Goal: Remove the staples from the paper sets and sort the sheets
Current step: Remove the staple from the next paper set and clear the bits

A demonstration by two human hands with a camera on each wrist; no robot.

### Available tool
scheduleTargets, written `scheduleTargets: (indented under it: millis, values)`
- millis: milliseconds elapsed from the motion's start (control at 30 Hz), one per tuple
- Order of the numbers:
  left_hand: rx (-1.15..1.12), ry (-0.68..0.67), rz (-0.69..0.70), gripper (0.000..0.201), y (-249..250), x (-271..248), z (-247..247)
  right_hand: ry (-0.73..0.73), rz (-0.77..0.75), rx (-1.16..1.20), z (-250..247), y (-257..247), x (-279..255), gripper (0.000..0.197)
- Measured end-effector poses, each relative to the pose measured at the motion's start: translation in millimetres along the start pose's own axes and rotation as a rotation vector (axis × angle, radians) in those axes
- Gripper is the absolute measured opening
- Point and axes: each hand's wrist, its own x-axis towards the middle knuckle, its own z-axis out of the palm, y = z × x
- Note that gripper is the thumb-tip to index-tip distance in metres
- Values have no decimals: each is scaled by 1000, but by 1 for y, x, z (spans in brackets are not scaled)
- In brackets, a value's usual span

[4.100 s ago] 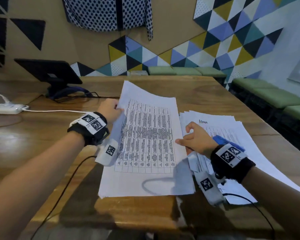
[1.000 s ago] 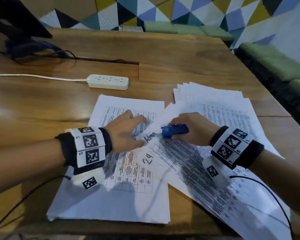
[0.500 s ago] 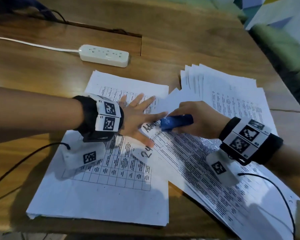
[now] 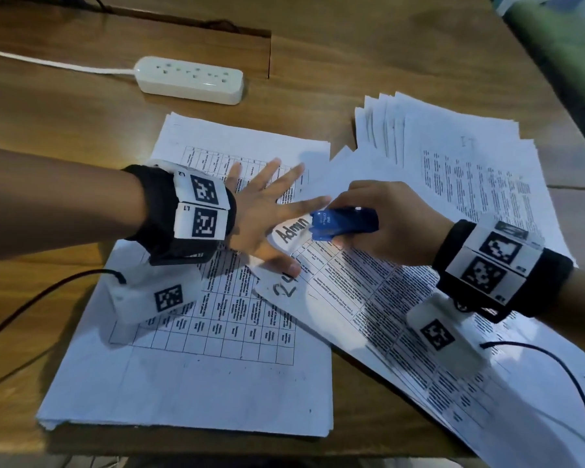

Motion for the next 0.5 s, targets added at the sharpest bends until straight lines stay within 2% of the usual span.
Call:
scheduleTargets:
  millis: [167,333,500]
  values:
    - [18,29,-5,125,-3,11,-4,-56,-55,-56,-1,1,1,25]
    - [-25,169,44,119,2,15,5,-223,-39,-249,2,-5,-6,35]
    - [33,181,102,131,8,21,3,-257,-87,-620,0,-7,-5,39]
